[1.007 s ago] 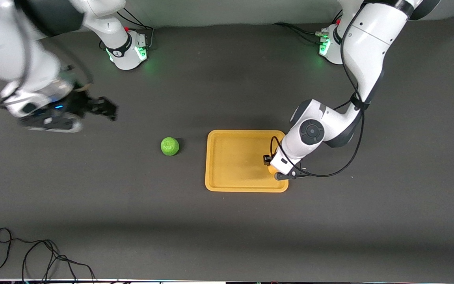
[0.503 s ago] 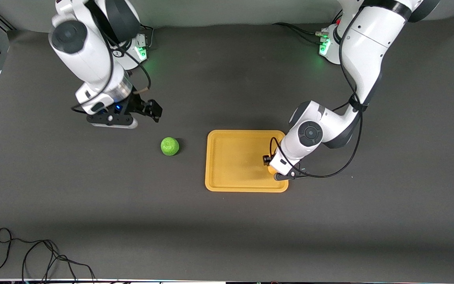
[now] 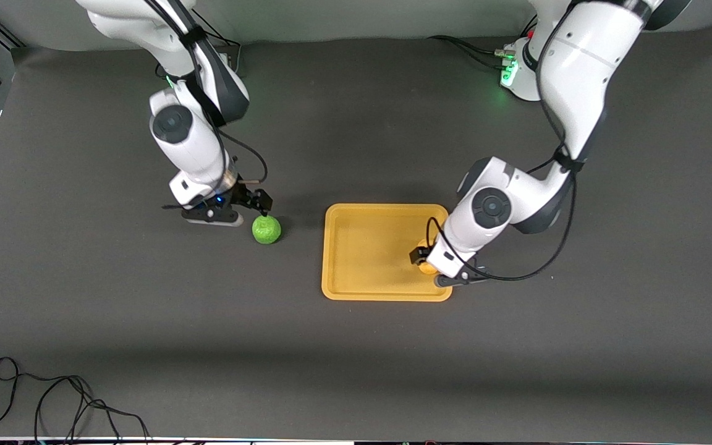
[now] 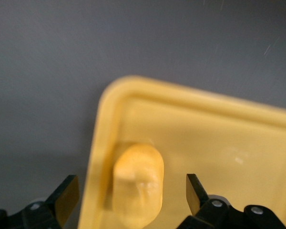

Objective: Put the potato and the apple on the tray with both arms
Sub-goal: 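Grasp the green apple with the right gripper while the left gripper withdraws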

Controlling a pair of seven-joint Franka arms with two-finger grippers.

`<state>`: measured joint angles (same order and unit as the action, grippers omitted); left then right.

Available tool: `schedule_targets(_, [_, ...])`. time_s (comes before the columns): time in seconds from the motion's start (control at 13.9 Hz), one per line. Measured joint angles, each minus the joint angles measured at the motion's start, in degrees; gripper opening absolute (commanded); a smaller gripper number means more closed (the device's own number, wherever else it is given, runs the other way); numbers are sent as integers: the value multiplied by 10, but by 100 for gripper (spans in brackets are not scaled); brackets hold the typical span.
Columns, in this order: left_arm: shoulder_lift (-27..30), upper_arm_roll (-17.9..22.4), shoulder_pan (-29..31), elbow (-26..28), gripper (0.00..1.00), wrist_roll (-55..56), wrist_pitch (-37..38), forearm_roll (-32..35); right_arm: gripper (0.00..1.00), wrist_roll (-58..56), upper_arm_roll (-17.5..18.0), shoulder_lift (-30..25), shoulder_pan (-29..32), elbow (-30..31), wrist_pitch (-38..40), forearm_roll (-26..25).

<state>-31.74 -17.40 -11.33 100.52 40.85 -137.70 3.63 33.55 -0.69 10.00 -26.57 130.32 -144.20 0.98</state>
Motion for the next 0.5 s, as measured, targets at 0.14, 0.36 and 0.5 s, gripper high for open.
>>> schedule_targets(0.14, [64,2,36,-8,100,-3,43,1,100,0,1,55,-3,0,-52,0])
schedule_targets(0.36, [164,6,101,-8,100,-80,169,4,100,0,1,109,-9,-2,-94,0])
schedule_targets(0.5, [213,9,144,-5,100,-155,236,5,64,0,2,125,-10,-5,-108,0])
